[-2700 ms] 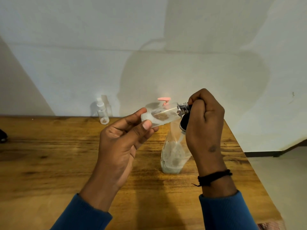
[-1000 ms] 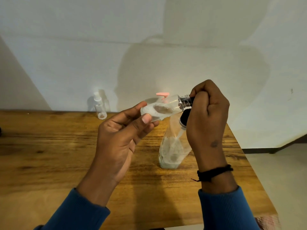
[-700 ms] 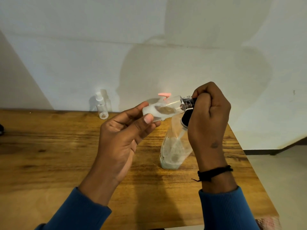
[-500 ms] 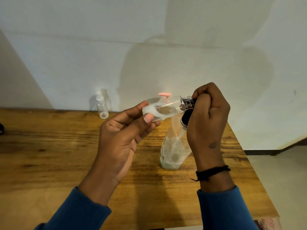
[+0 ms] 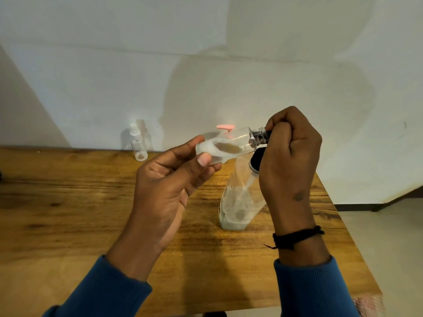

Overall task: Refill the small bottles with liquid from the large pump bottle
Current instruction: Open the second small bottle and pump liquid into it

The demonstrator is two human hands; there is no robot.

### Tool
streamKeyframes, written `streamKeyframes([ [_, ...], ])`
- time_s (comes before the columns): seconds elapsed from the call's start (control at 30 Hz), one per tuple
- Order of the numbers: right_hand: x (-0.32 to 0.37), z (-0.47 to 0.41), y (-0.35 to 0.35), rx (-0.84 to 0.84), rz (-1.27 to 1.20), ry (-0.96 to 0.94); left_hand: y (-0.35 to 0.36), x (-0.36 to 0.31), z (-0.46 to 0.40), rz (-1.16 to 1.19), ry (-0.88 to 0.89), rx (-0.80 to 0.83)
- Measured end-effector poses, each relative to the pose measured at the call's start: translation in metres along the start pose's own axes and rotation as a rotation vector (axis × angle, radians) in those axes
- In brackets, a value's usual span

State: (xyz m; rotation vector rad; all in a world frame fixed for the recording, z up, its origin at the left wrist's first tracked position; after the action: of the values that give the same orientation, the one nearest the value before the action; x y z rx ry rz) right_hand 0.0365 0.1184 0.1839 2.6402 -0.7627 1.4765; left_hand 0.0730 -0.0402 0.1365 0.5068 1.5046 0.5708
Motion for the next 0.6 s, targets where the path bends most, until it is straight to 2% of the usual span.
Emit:
streamKeyframes([
  [0.6, -0.0007, 0.0005, 0.0001, -0.008, -0.022, -0.004, 0.0001, -0.0002, 0.0, 0.005, 0.004, -0.004],
])
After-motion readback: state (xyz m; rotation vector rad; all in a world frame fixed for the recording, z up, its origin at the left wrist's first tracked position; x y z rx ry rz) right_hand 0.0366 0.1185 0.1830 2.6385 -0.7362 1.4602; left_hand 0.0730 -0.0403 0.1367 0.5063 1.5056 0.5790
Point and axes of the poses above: each hand's wrist, its own z-axis away from the middle knuckle, its own y-axis out of the palm, x = y × z, the point moved 4 cm from there along -z, towards the middle knuckle, and after that the axes turned 5 degrees about x, right-handed, at the moved point
